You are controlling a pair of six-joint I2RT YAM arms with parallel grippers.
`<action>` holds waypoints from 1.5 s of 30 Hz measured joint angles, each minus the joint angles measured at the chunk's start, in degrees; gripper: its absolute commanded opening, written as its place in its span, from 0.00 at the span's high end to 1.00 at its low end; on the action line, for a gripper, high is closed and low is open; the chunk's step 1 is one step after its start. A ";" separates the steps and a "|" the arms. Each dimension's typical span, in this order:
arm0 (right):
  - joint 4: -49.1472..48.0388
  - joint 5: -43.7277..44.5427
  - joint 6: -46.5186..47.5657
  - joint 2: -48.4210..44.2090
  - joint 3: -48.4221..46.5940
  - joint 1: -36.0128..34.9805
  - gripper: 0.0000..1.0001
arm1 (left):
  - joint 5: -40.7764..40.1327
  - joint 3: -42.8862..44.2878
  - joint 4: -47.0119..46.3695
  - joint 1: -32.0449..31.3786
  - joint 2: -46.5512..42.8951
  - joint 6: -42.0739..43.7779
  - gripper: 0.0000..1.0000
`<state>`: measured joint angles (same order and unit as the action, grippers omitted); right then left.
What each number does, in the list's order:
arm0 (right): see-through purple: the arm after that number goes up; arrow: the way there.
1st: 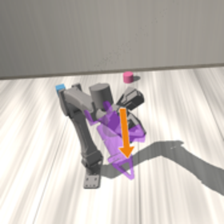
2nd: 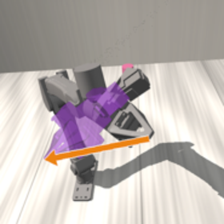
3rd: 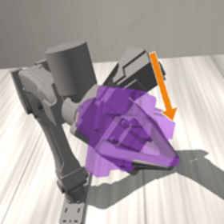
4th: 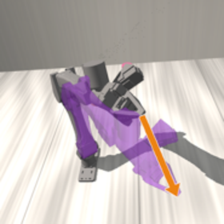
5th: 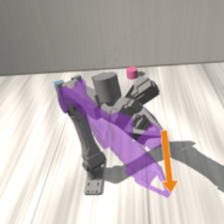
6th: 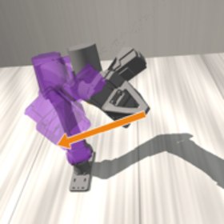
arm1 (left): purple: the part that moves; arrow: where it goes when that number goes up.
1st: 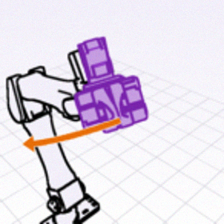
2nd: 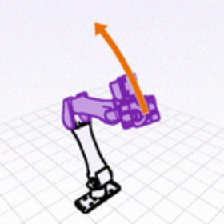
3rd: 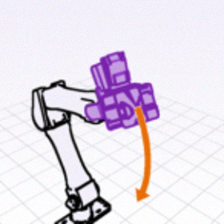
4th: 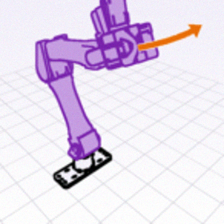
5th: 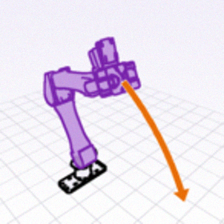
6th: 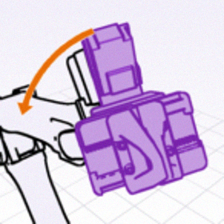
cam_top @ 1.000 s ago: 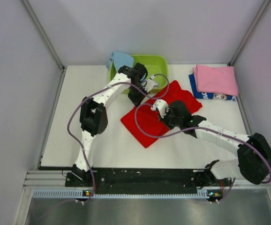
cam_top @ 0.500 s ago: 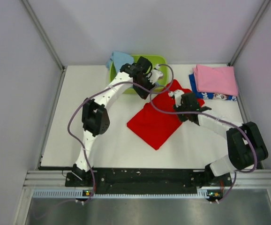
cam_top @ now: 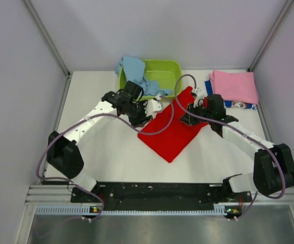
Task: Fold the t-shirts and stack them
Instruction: Fold the folded rectangular tshirt in 1/3 of the way, then grab one side of the 2/3 rectangular tshirt with both arms
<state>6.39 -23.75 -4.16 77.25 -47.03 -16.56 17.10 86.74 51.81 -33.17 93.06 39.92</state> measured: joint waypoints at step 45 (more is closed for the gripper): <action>-1.99 8.39 6.43 -9.18 -3.39 -20.20 0.47 | 1.55 -26.23 -16.48 -0.42 -3.61 29.75 0.34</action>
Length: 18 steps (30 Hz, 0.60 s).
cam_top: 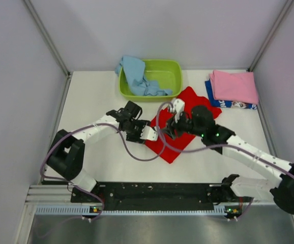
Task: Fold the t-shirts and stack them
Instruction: Grab one side of the 2/3 rectangular tshirt with both arms
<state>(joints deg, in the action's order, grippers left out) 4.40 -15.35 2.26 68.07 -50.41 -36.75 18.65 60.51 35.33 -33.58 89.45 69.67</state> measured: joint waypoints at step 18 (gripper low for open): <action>11.15 5.73 24.02 -16.37 16.52 -11.47 0.41 | -4.20 -12.96 -18.05 -0.72 2.40 8.94 1.00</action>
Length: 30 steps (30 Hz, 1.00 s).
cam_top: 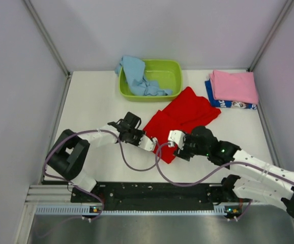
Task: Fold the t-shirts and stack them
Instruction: Grab one side of the 2/3 rectangular tshirt with both arms
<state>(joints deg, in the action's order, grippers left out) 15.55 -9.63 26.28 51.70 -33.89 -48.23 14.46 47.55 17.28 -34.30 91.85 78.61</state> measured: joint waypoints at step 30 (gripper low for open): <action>-1.51 10.40 -3.04 29.83 -4.68 -35.69 0.46 | 6.21 -4.72 26.95 -2.25 -13.86 -16.85 1.00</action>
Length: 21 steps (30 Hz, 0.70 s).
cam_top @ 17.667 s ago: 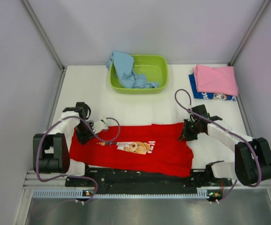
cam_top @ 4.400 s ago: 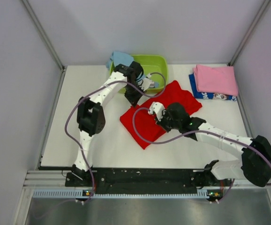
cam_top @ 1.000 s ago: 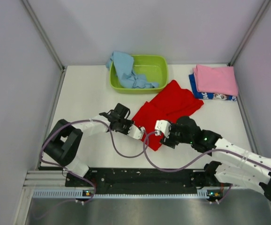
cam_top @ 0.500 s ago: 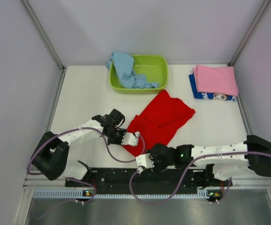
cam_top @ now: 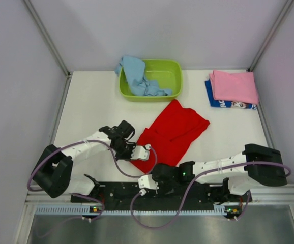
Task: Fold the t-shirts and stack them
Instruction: Grab one side of the 2/3 rectangular tshirt with both arms, then fold the long partially folded tshirt into a neat square
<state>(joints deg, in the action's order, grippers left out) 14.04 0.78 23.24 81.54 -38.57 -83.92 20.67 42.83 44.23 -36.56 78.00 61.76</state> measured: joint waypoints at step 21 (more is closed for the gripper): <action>12.70 -7.10 -21.75 -9.92 -7.48 -0.83 1.00 | 3.96 11.58 21.40 -3.04 -7.89 -4.33 1.00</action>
<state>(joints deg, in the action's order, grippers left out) 26.74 -6.33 1.50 71.61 -46.04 -84.75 24.62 54.41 65.63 -39.59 70.11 57.43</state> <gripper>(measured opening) 0.010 0.022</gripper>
